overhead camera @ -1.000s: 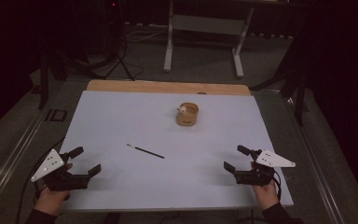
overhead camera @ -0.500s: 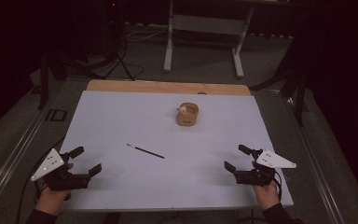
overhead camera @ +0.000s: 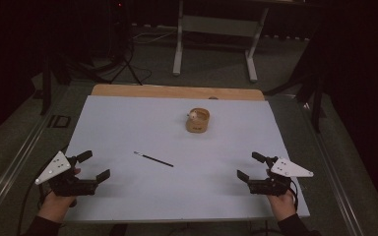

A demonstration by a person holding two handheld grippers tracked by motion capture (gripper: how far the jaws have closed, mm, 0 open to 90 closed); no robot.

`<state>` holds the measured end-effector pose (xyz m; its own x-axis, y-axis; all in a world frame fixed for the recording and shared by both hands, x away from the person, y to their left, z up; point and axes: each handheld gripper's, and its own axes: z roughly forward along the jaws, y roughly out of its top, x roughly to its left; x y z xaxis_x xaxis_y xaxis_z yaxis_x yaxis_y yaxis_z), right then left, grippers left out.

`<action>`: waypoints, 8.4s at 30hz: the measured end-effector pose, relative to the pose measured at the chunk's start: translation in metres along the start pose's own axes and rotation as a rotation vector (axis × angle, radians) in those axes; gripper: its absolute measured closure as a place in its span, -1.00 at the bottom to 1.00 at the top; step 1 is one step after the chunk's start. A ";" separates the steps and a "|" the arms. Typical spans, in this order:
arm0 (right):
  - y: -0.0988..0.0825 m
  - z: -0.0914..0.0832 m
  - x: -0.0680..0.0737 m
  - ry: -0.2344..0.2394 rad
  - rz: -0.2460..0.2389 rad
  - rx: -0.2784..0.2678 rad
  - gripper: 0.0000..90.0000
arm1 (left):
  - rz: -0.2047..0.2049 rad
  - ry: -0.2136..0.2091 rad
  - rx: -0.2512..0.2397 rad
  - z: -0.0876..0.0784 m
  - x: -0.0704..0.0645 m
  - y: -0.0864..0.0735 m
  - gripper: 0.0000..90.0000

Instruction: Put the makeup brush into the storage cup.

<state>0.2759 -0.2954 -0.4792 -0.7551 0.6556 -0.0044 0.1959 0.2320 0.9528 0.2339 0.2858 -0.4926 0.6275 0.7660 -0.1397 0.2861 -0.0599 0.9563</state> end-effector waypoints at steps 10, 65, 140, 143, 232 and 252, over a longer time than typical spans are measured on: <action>0.001 -0.001 -0.001 -0.009 0.012 -0.007 -0.70 | 0.089 -0.039 0.060 0.004 -0.002 0.029 -0.95; 0.003 -0.001 0.001 0.002 0.024 -0.019 -0.69 | 0.339 -0.249 0.317 0.082 -0.010 0.105 -0.94; 0.002 0.001 0.002 0.021 0.018 -0.004 -0.69 | 0.591 -0.447 0.910 0.189 -0.028 0.096 -0.85; 0.002 0.001 0.002 0.021 0.017 -0.003 -0.69 | 0.597 -0.467 0.902 0.190 -0.031 0.097 -0.74; 0.002 0.001 0.002 0.026 0.039 -0.003 -0.69 | 0.818 -0.515 1.091 0.233 -0.012 0.063 0.88; 0.002 0.003 0.003 0.031 0.036 0.005 -0.69 | 0.558 -0.367 1.080 0.224 -0.044 0.088 0.89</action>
<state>0.2755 -0.2911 -0.4785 -0.7665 0.6411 0.0391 0.2260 0.2121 0.9508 0.3936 0.1029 -0.4595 0.9662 0.2573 -0.0150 0.2534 -0.9378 0.2374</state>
